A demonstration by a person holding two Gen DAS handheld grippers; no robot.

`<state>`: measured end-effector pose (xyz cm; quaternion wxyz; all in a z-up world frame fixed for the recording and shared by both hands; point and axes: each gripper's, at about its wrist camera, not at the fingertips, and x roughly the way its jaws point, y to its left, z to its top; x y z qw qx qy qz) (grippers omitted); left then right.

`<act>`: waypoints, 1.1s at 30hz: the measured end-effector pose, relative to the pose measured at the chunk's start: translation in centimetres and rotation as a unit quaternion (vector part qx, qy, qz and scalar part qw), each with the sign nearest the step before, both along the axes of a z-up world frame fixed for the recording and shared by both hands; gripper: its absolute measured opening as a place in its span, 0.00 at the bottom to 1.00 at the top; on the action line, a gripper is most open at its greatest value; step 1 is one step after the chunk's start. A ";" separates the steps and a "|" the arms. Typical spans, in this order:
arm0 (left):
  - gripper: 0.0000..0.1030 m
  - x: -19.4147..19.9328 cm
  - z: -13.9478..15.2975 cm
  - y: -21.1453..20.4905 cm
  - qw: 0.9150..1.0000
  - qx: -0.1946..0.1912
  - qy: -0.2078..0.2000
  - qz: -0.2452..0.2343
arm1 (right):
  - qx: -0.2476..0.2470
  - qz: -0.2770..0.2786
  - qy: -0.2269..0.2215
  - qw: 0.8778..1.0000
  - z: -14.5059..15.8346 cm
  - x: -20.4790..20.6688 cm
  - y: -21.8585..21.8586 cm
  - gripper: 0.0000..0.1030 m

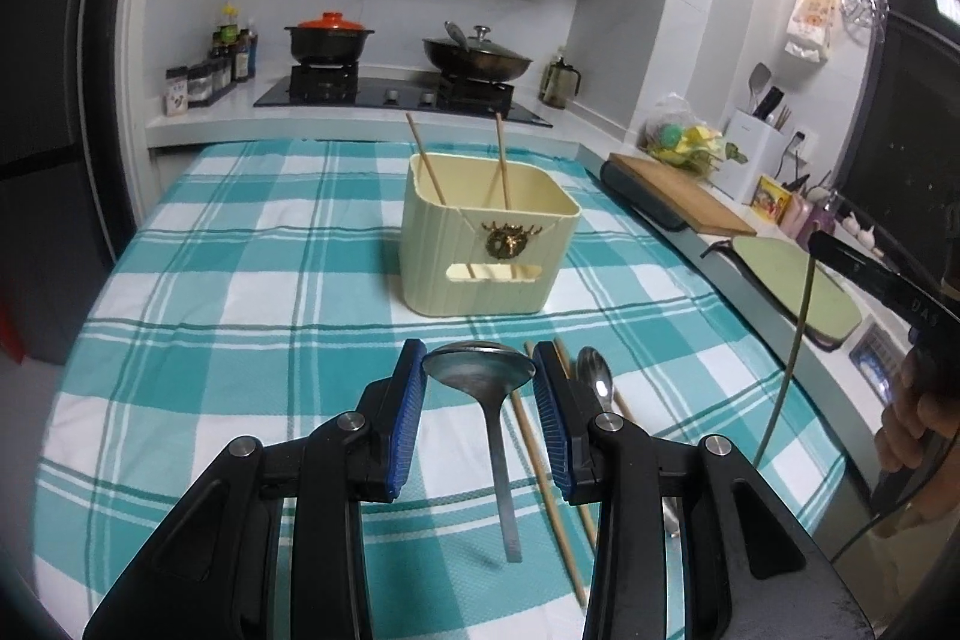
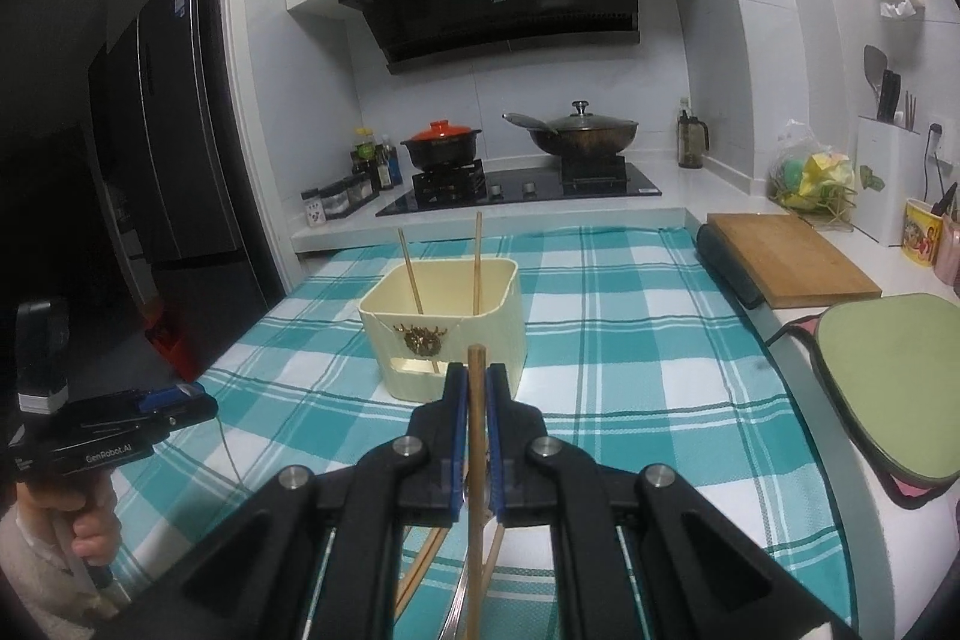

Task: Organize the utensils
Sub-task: 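Carry the spoon and chopstick over the cream box and release both into it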

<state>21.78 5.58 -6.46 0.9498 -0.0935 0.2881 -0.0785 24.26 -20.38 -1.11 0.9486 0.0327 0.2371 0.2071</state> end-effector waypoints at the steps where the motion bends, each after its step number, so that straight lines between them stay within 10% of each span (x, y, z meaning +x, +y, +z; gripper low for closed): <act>1: 0.35 -0.2 0.2 0.0 1.000 -0.002 -0.001 -0.001 | 0.002 0.001 -0.009 1.000 0.3 -0.4 0.0 0.06; 19: 0.35 -0.2 3.5 1.0 1.000 -0.014 -0.010 -0.019 | 0.003 0.018 -0.015 1.000 0.4 -0.2 1.3 0.06; 33: 0.35 6.3 13.2 3.8 0.996 0.022 -0.084 -0.014 | -0.001 0.055 -0.053 0.997 6.5 7.1 4.9 0.06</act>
